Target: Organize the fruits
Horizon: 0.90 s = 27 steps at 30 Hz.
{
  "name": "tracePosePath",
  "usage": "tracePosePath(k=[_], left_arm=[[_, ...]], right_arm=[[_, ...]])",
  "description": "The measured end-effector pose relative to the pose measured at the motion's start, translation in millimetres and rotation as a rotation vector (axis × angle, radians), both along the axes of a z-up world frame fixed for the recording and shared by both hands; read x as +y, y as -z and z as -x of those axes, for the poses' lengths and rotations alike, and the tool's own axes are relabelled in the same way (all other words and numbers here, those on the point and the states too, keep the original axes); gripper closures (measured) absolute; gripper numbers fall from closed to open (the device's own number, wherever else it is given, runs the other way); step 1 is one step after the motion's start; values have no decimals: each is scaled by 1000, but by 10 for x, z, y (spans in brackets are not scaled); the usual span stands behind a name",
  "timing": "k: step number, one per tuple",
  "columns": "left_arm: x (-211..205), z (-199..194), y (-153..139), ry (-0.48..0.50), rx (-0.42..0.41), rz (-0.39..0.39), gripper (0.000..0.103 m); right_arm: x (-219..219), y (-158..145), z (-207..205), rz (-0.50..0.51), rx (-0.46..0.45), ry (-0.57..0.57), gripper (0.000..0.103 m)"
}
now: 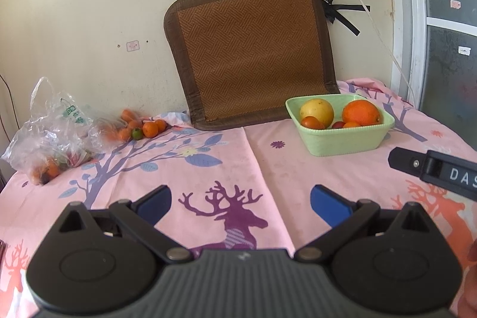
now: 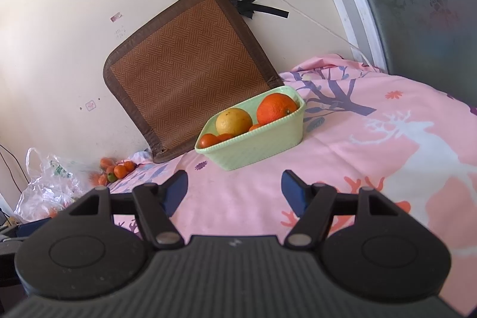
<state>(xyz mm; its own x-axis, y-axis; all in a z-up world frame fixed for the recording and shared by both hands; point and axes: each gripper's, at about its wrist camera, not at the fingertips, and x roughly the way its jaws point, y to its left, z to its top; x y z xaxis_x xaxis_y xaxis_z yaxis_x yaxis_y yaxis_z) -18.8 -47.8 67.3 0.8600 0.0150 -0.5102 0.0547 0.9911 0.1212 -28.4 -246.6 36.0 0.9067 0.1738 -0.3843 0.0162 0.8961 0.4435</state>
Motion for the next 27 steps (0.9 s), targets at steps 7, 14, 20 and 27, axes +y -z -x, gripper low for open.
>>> tracePosePath(k=[7,14,20,27], left_arm=[[-5,-11,7,-5,13,2,0],[0,-30,27,-15,23,-10,0],[-7,-34,38,-14,29,-14,0],[-15,-45,52,-1,43,-10,0]], right_arm=[[-12,-10,15,-3,-3,4,32],[-6,-14,17,-2,-2,2,32],[6,-15,18,0,0,-1,32],[13,-12,15,-1,1,1,32]])
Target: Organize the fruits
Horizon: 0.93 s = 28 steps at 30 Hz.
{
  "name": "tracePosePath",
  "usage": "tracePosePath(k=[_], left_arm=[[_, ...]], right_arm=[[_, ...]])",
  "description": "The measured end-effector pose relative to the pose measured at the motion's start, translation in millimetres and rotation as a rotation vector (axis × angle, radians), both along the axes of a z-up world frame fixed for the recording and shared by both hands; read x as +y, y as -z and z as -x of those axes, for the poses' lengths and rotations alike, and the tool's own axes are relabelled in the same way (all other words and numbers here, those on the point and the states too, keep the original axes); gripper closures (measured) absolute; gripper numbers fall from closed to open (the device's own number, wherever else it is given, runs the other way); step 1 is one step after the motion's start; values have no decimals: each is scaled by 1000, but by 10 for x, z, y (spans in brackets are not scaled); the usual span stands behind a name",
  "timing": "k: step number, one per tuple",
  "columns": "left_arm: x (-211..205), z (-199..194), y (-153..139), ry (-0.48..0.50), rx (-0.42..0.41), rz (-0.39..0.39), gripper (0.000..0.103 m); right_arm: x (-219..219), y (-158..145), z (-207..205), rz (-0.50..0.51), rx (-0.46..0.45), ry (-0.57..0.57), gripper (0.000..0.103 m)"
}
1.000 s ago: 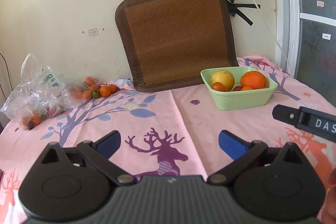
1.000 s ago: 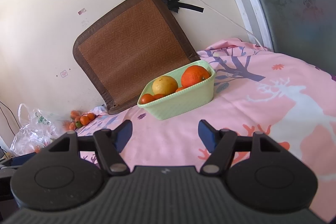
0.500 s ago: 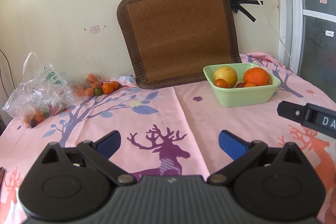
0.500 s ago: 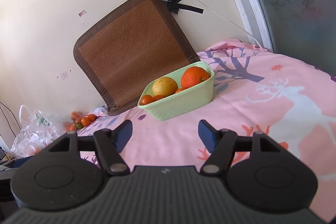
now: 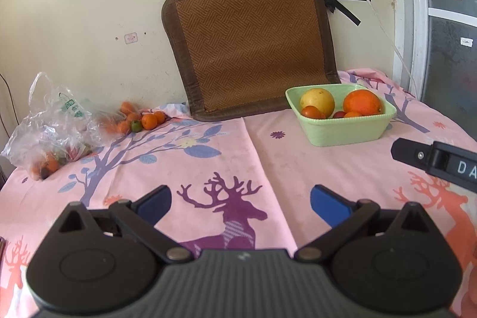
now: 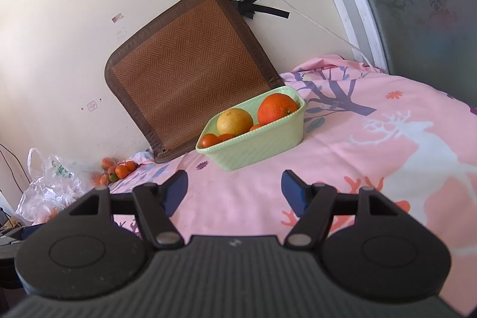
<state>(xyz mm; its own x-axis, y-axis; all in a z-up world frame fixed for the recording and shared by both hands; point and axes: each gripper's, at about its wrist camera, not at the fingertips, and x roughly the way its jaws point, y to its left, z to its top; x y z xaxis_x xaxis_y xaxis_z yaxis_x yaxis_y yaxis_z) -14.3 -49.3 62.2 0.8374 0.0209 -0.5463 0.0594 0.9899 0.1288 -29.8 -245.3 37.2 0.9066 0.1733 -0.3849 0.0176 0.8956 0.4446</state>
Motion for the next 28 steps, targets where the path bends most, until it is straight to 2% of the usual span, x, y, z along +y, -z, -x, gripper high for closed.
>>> tracePosePath(k=[21,28], left_arm=[[-33,-12,8,13,2,-28,0],[-41,13,-2,49,-13,-8,0]], right_arm=[[4,-1,2,1,-1,0,31],[4,-8,0,6,-4,0,31]])
